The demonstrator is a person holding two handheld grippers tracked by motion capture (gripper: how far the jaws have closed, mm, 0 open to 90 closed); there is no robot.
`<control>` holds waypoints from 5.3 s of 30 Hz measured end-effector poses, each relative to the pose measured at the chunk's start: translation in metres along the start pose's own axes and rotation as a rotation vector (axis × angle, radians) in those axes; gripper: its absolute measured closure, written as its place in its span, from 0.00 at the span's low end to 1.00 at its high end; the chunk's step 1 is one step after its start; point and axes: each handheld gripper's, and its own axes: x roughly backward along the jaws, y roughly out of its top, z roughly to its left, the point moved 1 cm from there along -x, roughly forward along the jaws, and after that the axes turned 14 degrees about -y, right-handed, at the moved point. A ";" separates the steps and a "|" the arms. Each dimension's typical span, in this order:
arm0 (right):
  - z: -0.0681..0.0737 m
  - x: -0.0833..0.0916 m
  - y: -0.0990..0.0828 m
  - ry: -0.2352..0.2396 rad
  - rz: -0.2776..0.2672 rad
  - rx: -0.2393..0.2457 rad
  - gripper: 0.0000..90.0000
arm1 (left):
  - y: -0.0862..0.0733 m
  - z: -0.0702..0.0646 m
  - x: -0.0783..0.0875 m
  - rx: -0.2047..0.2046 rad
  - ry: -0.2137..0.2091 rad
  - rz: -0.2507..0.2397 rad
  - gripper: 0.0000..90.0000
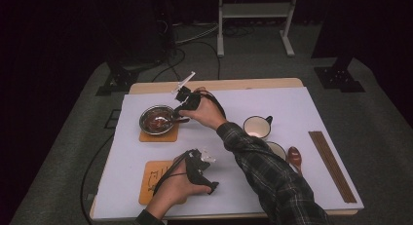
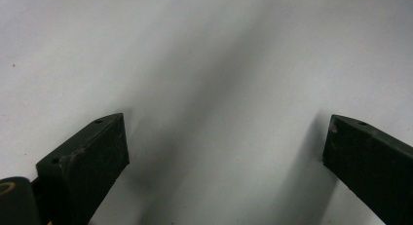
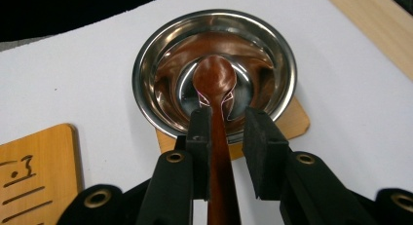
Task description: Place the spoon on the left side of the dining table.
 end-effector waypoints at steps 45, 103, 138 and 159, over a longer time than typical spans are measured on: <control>-0.067 0.128 -0.081 -0.145 -0.037 -0.124 0.78 | 0.000 0.000 0.000 0.002 -0.003 0.005 0.01; -0.132 0.195 -0.270 -0.427 -0.077 -0.425 0.47 | 0.000 0.000 0.000 0.003 -0.007 0.005 0.01; -0.132 0.139 -0.309 -0.476 0.024 -0.390 0.25 | -0.001 0.002 0.004 0.004 -0.017 -0.013 0.05; -0.130 0.138 -0.313 -0.481 -0.004 -0.400 0.24 | 0.009 0.007 0.027 -0.012 0.000 -0.026 0.45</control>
